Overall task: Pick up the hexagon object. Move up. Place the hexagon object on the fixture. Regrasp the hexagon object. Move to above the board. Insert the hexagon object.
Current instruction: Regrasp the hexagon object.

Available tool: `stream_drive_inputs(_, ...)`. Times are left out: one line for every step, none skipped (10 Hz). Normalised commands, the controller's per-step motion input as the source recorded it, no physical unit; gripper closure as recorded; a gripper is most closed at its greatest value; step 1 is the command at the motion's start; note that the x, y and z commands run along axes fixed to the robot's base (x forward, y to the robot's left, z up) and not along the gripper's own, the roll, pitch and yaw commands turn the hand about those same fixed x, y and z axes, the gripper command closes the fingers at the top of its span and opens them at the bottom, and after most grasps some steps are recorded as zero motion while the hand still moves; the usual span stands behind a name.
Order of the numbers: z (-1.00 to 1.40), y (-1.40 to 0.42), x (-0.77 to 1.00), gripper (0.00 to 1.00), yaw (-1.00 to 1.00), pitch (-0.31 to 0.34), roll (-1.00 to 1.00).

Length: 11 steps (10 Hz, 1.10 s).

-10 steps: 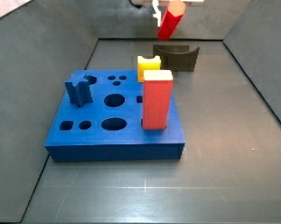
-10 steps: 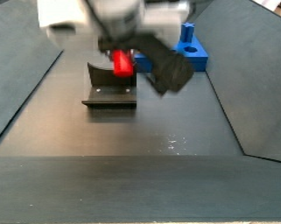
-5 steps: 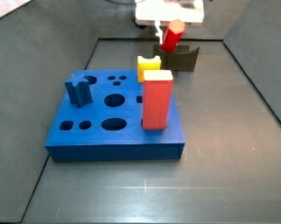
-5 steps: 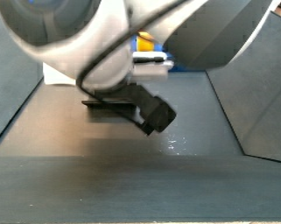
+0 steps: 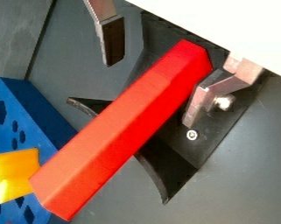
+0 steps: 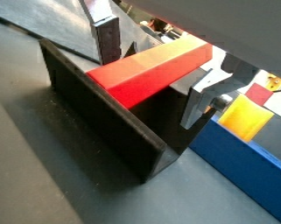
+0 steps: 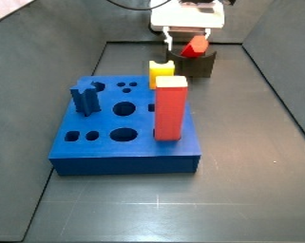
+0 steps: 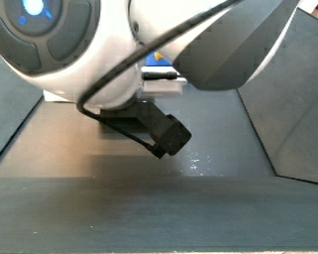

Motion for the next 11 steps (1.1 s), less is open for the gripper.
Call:
stream_drive_inputs(1.00, 0.00, 0.00, 0.00, -0.02, 0.008, 0.08)
stream_drive_inputs(1.00, 0.00, -0.01, 0.00, -0.01, 0.016, 0.08)
stream_drive_inputs(1.00, 0.00, -0.02, 0.00, 0.00, 0.025, 0.08)
stream_drive_inputs(1.00, 0.00, -0.02, 0.00, 0.00, 0.043, 0.08)
stream_drive_inputs(1.00, 0.00, -0.03, 0.00, 0.00, 0.056, 0.07)
stream_drive_inputs(0.85, 0.00, -0.03, 0.00, 0.00, 0.064, 0.05)
stream_drive_inputs(0.76, 0.00, -0.03, 0.00, -0.01, 0.065, 0.04)
stream_drive_inputs(0.55, 0.00, -0.02, 0.00, -0.02, 0.068, 0.04)
stream_drive_inputs(0.40, 0.00, -0.02, 0.00, -0.02, 0.068, 0.04)
stream_drive_inputs(0.83, -1.00, 0.07, 0.00, 0.03, 0.054, 1.00)
stream_drive_inputs(0.74, -1.00, 0.07, 0.00, 0.03, 0.052, 1.00)
